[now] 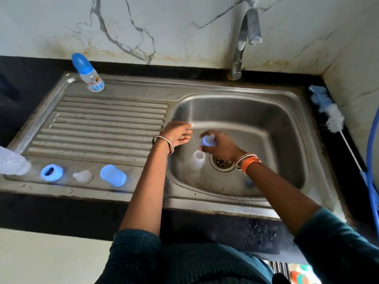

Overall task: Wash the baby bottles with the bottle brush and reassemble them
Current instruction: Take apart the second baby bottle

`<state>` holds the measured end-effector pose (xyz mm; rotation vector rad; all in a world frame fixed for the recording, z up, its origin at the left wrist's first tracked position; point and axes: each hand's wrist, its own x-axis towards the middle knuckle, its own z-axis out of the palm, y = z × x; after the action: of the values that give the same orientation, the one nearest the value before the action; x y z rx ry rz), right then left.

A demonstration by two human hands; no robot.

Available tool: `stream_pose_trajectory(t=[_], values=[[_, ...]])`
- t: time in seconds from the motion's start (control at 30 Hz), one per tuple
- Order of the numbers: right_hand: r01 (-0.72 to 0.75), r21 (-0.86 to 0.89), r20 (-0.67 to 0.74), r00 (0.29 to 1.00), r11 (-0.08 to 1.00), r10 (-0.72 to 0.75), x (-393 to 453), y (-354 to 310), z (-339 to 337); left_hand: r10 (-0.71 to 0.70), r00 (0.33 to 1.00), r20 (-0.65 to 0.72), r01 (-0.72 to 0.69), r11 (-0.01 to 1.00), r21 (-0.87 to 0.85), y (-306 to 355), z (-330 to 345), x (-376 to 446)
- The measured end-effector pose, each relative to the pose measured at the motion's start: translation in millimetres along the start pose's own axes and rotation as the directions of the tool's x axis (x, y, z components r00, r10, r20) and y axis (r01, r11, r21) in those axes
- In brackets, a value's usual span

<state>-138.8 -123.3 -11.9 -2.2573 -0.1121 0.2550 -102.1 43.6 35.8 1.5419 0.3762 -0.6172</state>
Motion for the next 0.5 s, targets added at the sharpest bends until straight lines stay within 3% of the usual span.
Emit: stream_pose_trajectory(t=[0.07, 0.13, 0.2, 0.27, 0.4, 0.43, 0.5], values=[[-0.026, 0.282, -0.089, 0.995, 0.959, 0.053, -0.6, -19.3, -19.5, 0.053, 0.982, 0.179, -0.059, 0.998, 0.028, 6.9, 3.8, -10.1], [0.031, 0.330, -0.179, 0.983, 0.943, 0.030, -1.9, -39.3, -41.9, 0.118, 0.943, 0.313, -0.115, 0.993, -0.028, 17.5, 13.4, -22.7], [0.089, 0.358, -0.160, 0.987, 0.929, -0.032, -5.5, -59.0, -60.4, 0.226, 0.925, 0.305, -0.199, 0.973, -0.116, 29.0, 26.8, -30.4], [0.069, 0.520, -0.058, 0.997, 0.852, -0.046, -13.5, -77.4, -76.8, 0.337, 0.917, 0.214, -0.298, 0.934, -0.195, 37.2, 34.9, -32.9], [-0.101, 0.866, 0.202, 0.967, 0.490, -0.158, -36.3, -89.8, -108.3, 0.467, 0.861, 0.203, -0.405, 0.870, -0.283, 39.1, 24.4, -34.4], [-0.113, 0.881, 0.209, 0.964, 0.459, -0.164, -41.3, -90.5, -111.9, 0.473, 0.852, 0.225, -0.405, 0.867, -0.291, 38.8, 21.4, -36.0], [-0.088, 0.863, 0.163, 0.980, 0.497, -0.110, -46.3, -93.3, -113.0, 0.492, 0.827, 0.270, -0.423, 0.863, -0.277, 39.5, 20.6, -40.6]])
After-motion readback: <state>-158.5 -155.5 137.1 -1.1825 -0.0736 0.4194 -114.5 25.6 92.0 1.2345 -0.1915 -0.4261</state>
